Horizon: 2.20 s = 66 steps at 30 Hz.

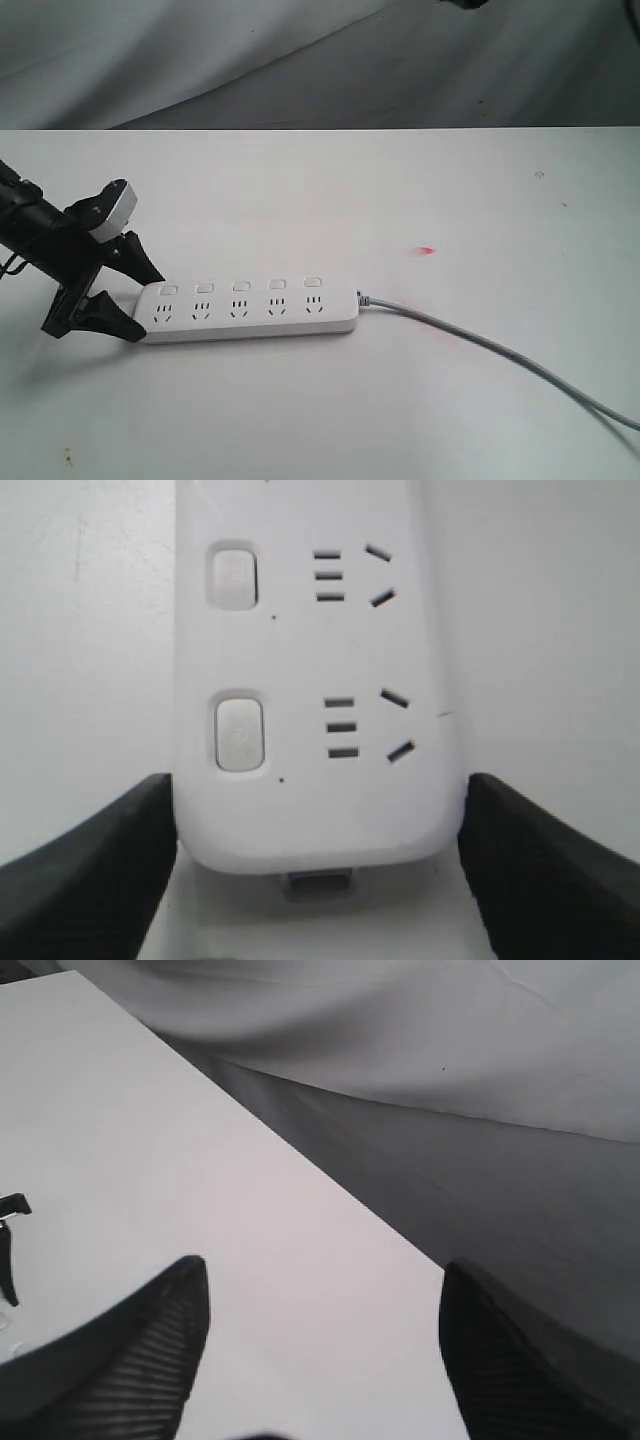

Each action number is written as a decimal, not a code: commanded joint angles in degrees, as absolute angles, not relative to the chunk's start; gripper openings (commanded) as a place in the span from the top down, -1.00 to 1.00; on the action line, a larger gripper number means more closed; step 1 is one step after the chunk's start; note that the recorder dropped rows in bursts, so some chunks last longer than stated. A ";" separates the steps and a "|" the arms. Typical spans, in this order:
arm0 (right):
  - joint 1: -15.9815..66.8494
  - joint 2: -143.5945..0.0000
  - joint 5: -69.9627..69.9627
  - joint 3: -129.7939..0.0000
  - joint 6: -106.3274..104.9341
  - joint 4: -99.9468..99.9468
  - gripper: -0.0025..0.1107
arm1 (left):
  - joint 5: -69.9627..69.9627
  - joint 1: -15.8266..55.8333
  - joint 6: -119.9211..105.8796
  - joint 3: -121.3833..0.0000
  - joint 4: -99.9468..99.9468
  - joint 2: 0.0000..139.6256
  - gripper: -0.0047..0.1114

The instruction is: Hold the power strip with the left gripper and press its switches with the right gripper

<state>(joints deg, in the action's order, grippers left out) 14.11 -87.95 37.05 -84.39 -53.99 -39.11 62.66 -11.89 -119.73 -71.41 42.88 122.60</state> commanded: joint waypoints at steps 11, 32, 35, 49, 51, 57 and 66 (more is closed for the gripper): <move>12.49 -68.83 46.13 -84.45 -38.39 -35.97 0.96 | 63.00 -11.72 -119.96 -71.67 43.03 122.36 0.28; 12.60 -54.11 66.98 -84.45 -37.61 -35.97 0.96 | 63.00 -11.72 -119.96 -71.67 43.03 122.36 0.28; 12.60 -54.11 63.77 -84.45 -37.61 -35.97 0.96 | 63.00 -11.72 -119.96 -71.67 43.03 122.36 0.28; 12.60 -45.76 50.43 -81.73 4.74 1.17 0.96 | 63.00 -11.72 -119.96 -71.67 43.03 122.36 0.28; 12.60 -44.05 49.31 -78.92 4.74 2.09 0.96 | 63.00 -11.72 -119.96 -71.67 43.03 122.36 0.28; 12.04 -36.13 43.46 -64.46 0.82 2.43 0.96 | 63.00 -11.72 -119.96 -71.67 43.03 122.36 0.28; 3.85 -25.52 37.32 -39.22 0.00 2.96 0.96 | 63.00 -11.72 -119.96 -71.67 43.03 122.36 0.28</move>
